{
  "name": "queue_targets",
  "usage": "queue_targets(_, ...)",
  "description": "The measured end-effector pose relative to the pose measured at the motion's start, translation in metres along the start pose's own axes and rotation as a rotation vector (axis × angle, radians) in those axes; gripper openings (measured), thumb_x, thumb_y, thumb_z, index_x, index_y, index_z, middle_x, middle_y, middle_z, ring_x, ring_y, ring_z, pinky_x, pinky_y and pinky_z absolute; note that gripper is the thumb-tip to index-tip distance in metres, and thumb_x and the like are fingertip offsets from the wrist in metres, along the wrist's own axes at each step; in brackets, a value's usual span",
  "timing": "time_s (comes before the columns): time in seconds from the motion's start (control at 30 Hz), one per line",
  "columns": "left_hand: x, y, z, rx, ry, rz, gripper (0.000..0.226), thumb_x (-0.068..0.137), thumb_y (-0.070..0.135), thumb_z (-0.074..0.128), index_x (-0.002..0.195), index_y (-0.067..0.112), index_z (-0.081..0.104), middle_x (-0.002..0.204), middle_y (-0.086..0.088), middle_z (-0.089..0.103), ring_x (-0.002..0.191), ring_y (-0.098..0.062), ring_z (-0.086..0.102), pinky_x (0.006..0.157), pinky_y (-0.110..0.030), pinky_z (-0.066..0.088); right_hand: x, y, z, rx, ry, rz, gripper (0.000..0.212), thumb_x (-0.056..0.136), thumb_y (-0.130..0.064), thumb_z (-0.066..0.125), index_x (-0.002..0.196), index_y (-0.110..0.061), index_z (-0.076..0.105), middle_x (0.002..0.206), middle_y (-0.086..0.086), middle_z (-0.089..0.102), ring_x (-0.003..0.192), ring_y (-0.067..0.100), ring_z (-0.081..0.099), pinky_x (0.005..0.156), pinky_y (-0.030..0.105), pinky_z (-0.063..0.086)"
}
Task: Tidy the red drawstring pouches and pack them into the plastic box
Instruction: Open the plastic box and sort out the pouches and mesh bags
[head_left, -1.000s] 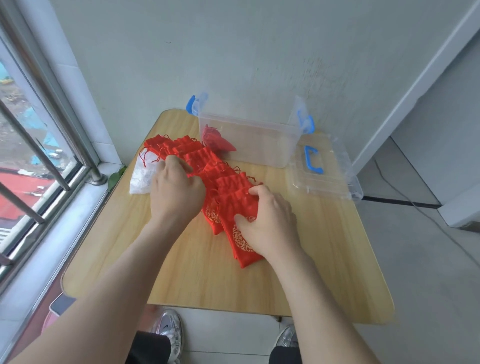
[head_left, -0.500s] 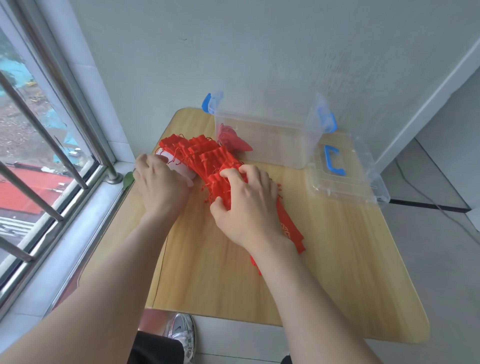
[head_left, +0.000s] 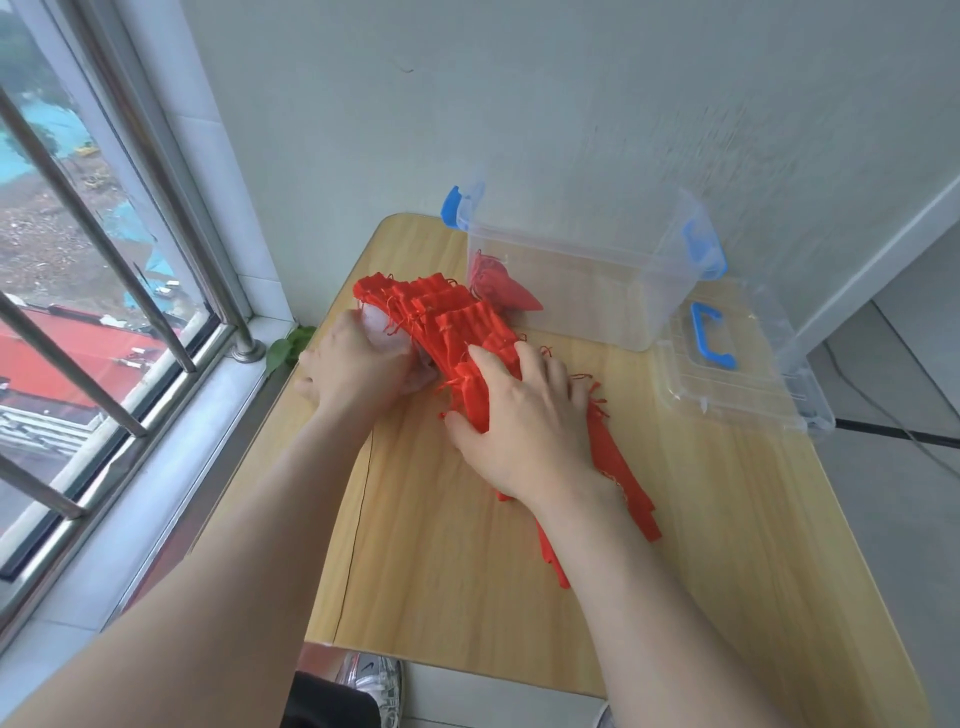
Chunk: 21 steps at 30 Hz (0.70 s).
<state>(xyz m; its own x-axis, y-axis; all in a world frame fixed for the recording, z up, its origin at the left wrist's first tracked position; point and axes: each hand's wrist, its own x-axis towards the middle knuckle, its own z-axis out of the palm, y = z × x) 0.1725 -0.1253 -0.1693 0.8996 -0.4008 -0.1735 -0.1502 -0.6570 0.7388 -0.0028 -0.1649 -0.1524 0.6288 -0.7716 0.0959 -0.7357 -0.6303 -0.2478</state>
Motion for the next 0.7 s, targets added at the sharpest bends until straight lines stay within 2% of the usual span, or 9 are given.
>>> queue_targets(0.07, -0.004, 0.002, -0.004, 0.037, -0.018, -0.021, 0.041, 0.065, 0.044, 0.068, 0.100, 0.026, 0.058, 0.108, 0.001, 0.066, 0.120, -0.032, 0.052, 0.107, -0.053, 0.041, 0.001, 0.002, 0.002, -0.019, -0.016, 0.013, 0.078, 0.092, -0.058, 0.060, 0.162, -0.039, 0.031, 0.160, 0.006, 0.037, 0.145, 0.034, 0.037, 0.115, 0.055, 0.030)
queue_targets(0.1, -0.007, 0.003, -0.006, 0.055, -0.026, -0.025, 0.043, 0.062, 0.046, 0.069, 0.097, 0.025, 0.057, 0.106, 0.001, 0.063, 0.119, -0.031, 0.049, 0.107, -0.051, 0.041, 0.002, 0.004, 0.002, -0.015, -0.018, 0.024, 0.077, 0.092, -0.055, 0.061, 0.162, -0.038, 0.031, 0.159, 0.006, 0.038, 0.144, 0.033, 0.039, 0.115, 0.054, 0.031)
queue_targets(0.2, -0.012, 0.001, -0.008, 0.090, -0.023, 0.069, 0.053, 0.060, 0.049, 0.070, 0.103, 0.020, 0.057, 0.114, -0.002, 0.054, 0.123, -0.030, 0.046, 0.104, -0.048, 0.043, 0.004, 0.007, 0.002, 0.024, -0.024, 0.056, 0.075, 0.093, -0.048, 0.062, 0.161, -0.036, 0.033, 0.158, 0.005, 0.041, 0.142, 0.032, 0.040, 0.114, 0.055, 0.032)
queue_targets(0.27, -0.015, 0.001, -0.010, 0.040, -0.028, 0.163, 0.044, 0.070, 0.038, 0.076, 0.105, 0.017, 0.059, 0.108, 0.000, 0.057, 0.115, -0.028, 0.053, 0.090, -0.040, 0.047, 0.005, 0.009, 0.003, 0.058, -0.026, 0.064, 0.074, 0.094, -0.046, 0.062, 0.161, -0.036, 0.033, 0.157, 0.005, 0.041, 0.142, 0.032, 0.040, 0.115, 0.055, 0.032)
queue_targets(0.33, -0.018, 0.002, -0.011, -0.031, -0.036, 0.190, 0.039, 0.072, 0.030, 0.077, 0.105, 0.018, 0.059, 0.098, 0.003, 0.062, 0.099, -0.023, 0.060, 0.073, -0.036, 0.045, 0.006, 0.010, 0.005, 0.081, -0.025, 0.059, 0.073, 0.094, -0.045, 0.062, 0.160, -0.036, 0.034, 0.158, 0.005, 0.040, 0.142, 0.033, 0.040, 0.115, 0.056, 0.031)
queue_targets(0.4, -0.020, 0.003, -0.013, -0.090, -0.044, 0.184, 0.039, 0.069, 0.031, 0.078, 0.102, 0.022, 0.058, 0.093, 0.001, 0.067, 0.092, -0.023, 0.066, 0.069, -0.039, 0.051, 0.006, 0.012, 0.007, 0.087, -0.025, 0.051, 0.073, 0.094, -0.045, 0.062, 0.160, -0.037, 0.034, 0.159, 0.005, 0.039, 0.143, 0.033, 0.039, 0.116, 0.056, 0.030)
queue_targets(0.5, -0.025, 0.003, -0.018, -0.193, -0.086, 0.147, 0.043, 0.072, 0.032, 0.083, 0.104, 0.028, 0.054, 0.097, -0.006, 0.072, 0.081, -0.024, 0.075, 0.073, -0.045, 0.062, 0.006, 0.013, 0.007, 0.104, -0.025, 0.046, 0.072, 0.094, -0.044, 0.062, 0.160, -0.038, 0.034, 0.160, 0.004, 0.038, 0.144, 0.032, 0.039, 0.117, 0.055, 0.029)
queue_targets(0.6, -0.031, 0.006, -0.021, -0.268, -0.082, 0.115, 0.041, 0.076, 0.026, 0.080, 0.111, 0.024, 0.057, 0.101, -0.007, 0.070, 0.081, -0.022, 0.073, 0.060, -0.035, 0.055, 0.006, 0.015, 0.006, 0.113, -0.028, 0.039, 0.072, 0.094, -0.045, 0.062, 0.160, -0.038, 0.034, 0.159, 0.003, 0.039, 0.144, 0.032, 0.039, 0.116, 0.055, 0.030)
queue_targets(0.7, -0.036, 0.005, -0.028, -0.421, 0.022, 0.047, 0.036, 0.071, 0.027, 0.070, 0.106, 0.024, 0.064, 0.096, -0.012, 0.074, 0.085, -0.030, 0.075, 0.049, -0.027, 0.050, 0.005, 0.016, 0.006, 0.130, -0.035, 0.038, 0.072, 0.095, -0.047, 0.062, 0.160, -0.039, 0.034, 0.159, 0.004, 0.039, 0.145, 0.032, 0.038, 0.118, 0.056, 0.028)
